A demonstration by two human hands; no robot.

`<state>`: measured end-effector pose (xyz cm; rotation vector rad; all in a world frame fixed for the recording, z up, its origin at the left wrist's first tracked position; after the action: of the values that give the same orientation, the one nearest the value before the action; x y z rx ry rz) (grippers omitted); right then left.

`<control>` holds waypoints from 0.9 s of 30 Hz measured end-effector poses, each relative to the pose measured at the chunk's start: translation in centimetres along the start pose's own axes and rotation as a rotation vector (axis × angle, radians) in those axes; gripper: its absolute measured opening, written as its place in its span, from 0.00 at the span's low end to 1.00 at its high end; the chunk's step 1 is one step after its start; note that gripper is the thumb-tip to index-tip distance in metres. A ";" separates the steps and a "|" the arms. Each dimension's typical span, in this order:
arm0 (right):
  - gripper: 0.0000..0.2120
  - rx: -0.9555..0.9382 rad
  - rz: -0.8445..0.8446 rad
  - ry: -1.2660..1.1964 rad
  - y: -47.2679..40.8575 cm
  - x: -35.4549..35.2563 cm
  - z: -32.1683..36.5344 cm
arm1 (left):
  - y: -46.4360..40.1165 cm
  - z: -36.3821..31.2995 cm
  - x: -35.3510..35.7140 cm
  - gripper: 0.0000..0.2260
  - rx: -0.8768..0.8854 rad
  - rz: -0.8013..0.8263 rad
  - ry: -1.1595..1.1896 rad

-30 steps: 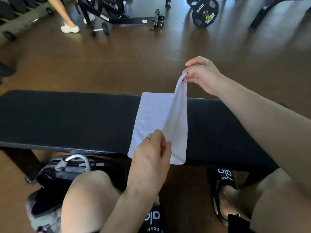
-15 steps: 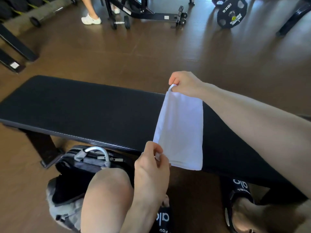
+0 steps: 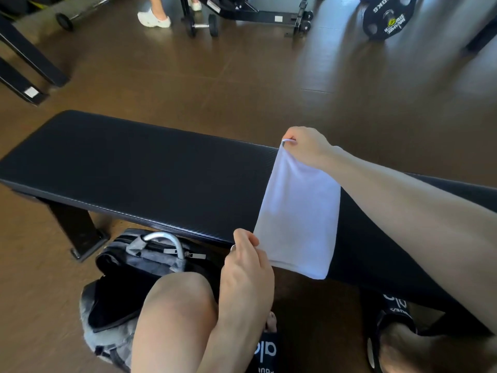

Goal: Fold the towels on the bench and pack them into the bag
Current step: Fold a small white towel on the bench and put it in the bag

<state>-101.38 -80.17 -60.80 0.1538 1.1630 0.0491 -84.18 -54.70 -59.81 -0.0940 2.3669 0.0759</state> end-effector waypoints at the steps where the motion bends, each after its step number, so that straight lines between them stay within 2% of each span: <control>1: 0.15 0.029 0.001 0.000 -0.3 0.3 -0.4 | 0.0 0.0 0.0 0.04 -0.001 -0.002 -0.008; 9: 0.11 0.078 -0.082 -0.019 0.2 0.3 -1.0 | -0.2 0.0 0.2 0.05 0.012 -0.026 0.003; 15: 0.08 -0.037 -0.106 0.007 -0.1 0.8 -0.4 | -0.2 0.3 0.4 0.05 0.019 0.011 0.003; 22: 0.10 -0.169 -0.233 0.148 0.5 1.3 -0.1 | -0.4 0.8 0.3 0.04 0.019 0.007 -0.036; 27: 0.09 -0.197 -0.260 0.165 -0.1 2.1 -0.7 | -0.5 1.3 0.5 0.05 0.042 -0.031 -0.079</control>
<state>-101.18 -80.01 -63.00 -0.1792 1.3268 -0.0540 -83.60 -55.09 -61.08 -0.1053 2.2862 0.0150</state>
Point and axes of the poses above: each hand's wrist, its own y-axis away from the middle knuckle, its own x-axis out of the palm, z = x × y, the point moved 3 cm from there along -y, towards the middle knuckle, and after that the axes turned 8 degrees about x, right-handed, at the moved point
